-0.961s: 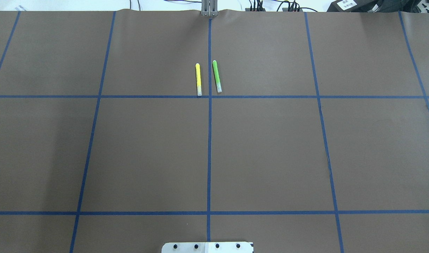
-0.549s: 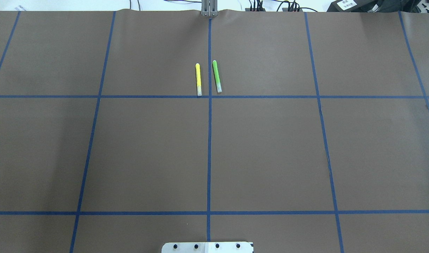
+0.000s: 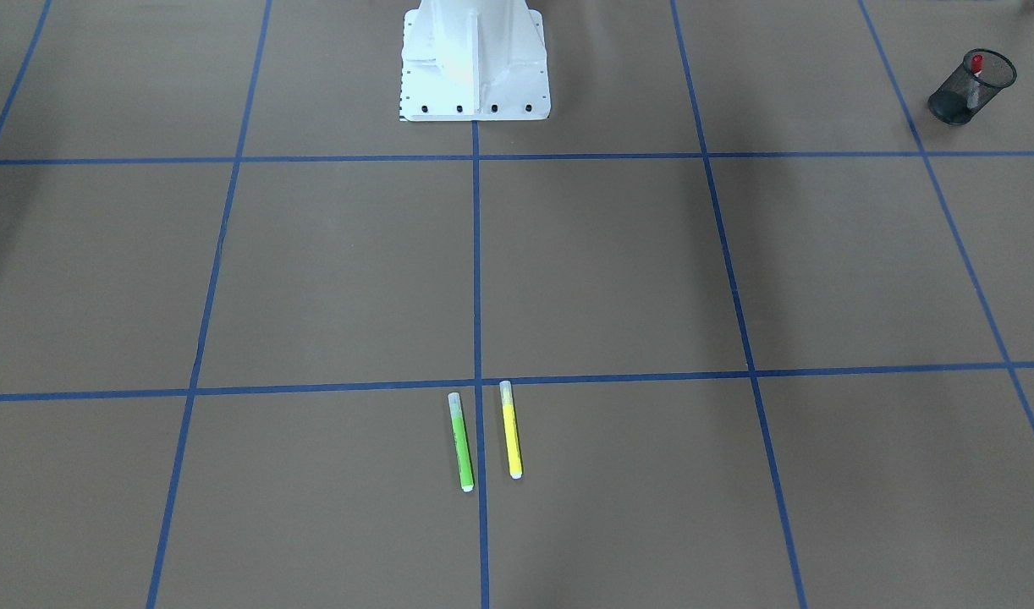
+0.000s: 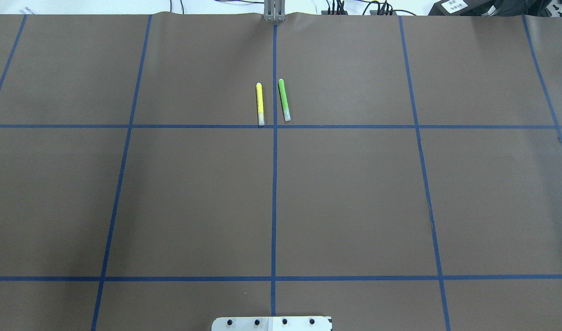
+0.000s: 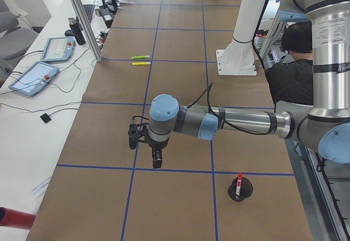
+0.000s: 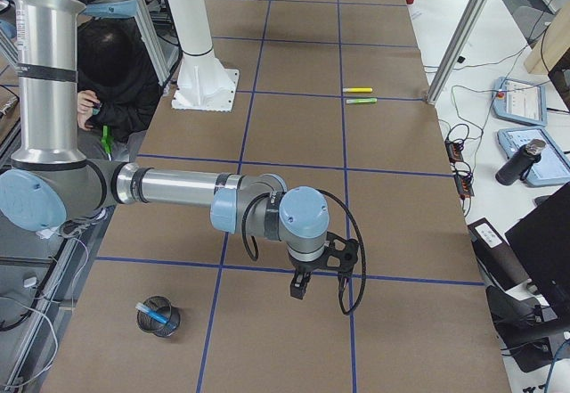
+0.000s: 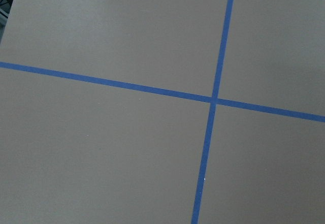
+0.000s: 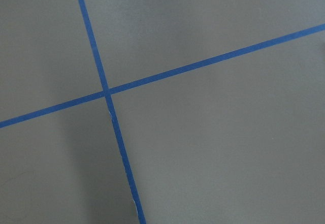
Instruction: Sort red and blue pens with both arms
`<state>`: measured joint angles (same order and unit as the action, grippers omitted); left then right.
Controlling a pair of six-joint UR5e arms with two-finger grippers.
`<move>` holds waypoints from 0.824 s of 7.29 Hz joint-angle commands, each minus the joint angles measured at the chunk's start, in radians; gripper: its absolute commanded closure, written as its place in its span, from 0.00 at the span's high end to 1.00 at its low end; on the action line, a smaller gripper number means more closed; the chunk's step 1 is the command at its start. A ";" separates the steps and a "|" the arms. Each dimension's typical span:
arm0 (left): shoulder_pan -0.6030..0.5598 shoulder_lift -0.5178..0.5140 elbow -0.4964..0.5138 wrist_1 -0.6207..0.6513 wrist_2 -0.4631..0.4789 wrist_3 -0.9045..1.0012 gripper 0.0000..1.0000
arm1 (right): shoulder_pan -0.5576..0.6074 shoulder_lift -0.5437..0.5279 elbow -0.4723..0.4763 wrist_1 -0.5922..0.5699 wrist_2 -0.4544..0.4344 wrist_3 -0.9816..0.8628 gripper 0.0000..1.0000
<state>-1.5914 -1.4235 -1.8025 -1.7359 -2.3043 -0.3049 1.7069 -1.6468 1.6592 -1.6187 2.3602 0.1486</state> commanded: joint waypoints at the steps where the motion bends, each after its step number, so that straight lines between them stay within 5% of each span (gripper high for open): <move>1: -0.001 0.012 -0.012 0.001 -0.004 0.000 1.00 | -0.093 0.048 0.005 0.002 0.005 0.060 1.00; 6: 0.002 0.035 0.015 -0.005 -0.043 0.000 1.00 | -0.156 0.087 0.060 0.000 0.094 0.132 1.00</move>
<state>-1.5895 -1.3893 -1.7990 -1.7366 -2.3313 -0.3052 1.5609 -1.5648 1.7036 -1.6170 2.4215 0.2660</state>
